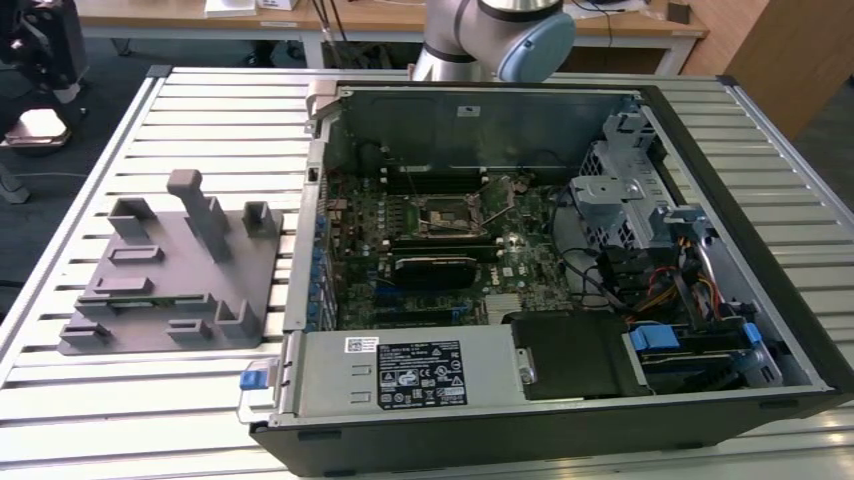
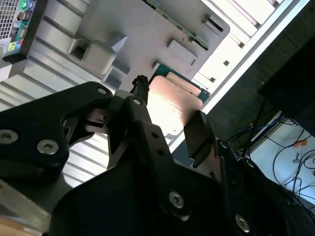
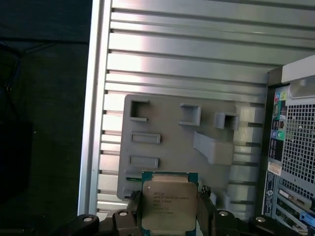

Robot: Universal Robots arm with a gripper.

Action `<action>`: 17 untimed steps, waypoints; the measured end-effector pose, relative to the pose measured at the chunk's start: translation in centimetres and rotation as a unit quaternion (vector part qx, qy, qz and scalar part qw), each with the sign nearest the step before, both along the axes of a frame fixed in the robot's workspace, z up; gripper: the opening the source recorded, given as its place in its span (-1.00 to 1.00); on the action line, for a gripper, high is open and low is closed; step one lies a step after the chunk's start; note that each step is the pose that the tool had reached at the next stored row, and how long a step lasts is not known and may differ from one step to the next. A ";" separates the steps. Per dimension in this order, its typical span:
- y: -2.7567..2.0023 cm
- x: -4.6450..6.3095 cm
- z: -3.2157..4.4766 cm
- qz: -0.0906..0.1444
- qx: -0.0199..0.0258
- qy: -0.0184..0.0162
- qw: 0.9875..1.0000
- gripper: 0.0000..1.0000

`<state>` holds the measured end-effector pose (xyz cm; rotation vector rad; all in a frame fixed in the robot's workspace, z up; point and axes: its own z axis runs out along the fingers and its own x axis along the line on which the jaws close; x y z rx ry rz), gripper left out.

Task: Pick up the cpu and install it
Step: 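Pick up the cpu and move it towards the insertion slot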

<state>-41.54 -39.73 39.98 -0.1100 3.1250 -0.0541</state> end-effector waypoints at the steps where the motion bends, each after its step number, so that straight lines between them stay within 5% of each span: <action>1: 0.00 0.4 0.01 0.000 0.000 0.000 1.000 0.07; 10: 0.01 4.5 -0.06 0.000 0.000 0.000 1.000 0.07; 17: 0.01 6.4 -0.11 0.000 0.000 0.000 1.000 0.07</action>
